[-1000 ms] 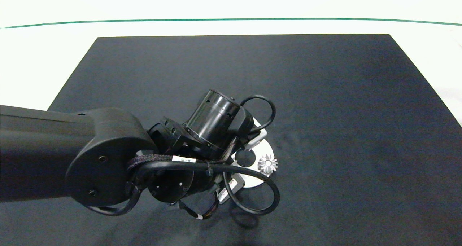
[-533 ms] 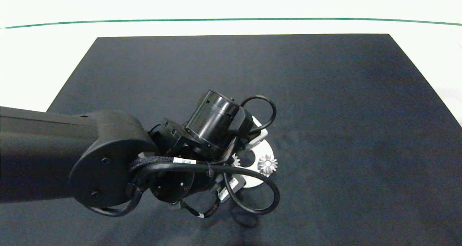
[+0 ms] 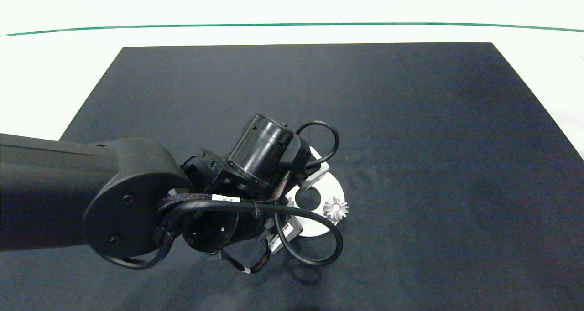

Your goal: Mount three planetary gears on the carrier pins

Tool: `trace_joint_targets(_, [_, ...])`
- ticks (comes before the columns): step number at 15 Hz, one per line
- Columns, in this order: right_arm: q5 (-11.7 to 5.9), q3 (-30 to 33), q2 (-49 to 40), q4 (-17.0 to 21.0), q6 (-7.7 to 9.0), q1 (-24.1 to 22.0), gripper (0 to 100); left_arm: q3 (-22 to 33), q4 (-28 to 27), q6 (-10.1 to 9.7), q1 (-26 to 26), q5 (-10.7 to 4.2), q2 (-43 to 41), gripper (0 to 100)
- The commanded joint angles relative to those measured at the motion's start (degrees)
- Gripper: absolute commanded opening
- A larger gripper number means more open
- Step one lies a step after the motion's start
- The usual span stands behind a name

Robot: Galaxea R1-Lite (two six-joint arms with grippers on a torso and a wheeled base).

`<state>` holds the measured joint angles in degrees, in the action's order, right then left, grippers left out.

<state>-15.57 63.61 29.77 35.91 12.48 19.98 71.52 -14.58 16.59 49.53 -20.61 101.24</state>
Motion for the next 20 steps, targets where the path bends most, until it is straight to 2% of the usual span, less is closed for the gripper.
trace_joint_targets(1, [-0.08, 0.02, 0.03, 0.21, 0.09, -0.03, 100, -0.07, -0.10, 0.02, 0.48, -0.13, -0.78, 25])
trace_joint_targets(2, [-0.08, 0.02, 0.03, 0.21, 0.09, -0.03, 100, -0.07, -0.10, 0.11, 0.48, -0.13, -0.78, 100])
trace_joint_targets(8, [-0.08, 0.02, -0.06, 0.21, 0.09, 0.06, 100, 0.02, -0.10, 0.02, 0.57, -0.13, -0.61, 100])
trace_joint_targets(11, [-0.08, -0.07, -0.06, 0.21, 0.09, 0.06, 100, 9.43, -1.33, -1.39, -0.75, -0.13, -1.22, 100])
trace_joint_targets(13, [-0.08, -0.07, -0.06, 0.21, 0.09, 0.06, 100, 14.79, -3.96, -1.91, -4.09, -0.13, -1.05, 100])
trace_joint_targets(16, [-0.08, -0.07, -0.06, 0.30, 0.17, -0.03, 100, 16.46, -6.87, -7.45, -7.34, -0.22, -0.08, 100])
trace_joint_targets(18, [-0.08, -0.07, -0.15, 0.30, 0.17, -0.03, 100, 15.31, -6.78, -12.90, -8.75, -0.22, 1.85, 100])
trace_joint_targets(20, [-0.08, -0.07, -0.50, 0.30, 0.17, -0.03, 100, 12.68, -6.43, -13.78, -10.07, -0.22, 2.12, 100])
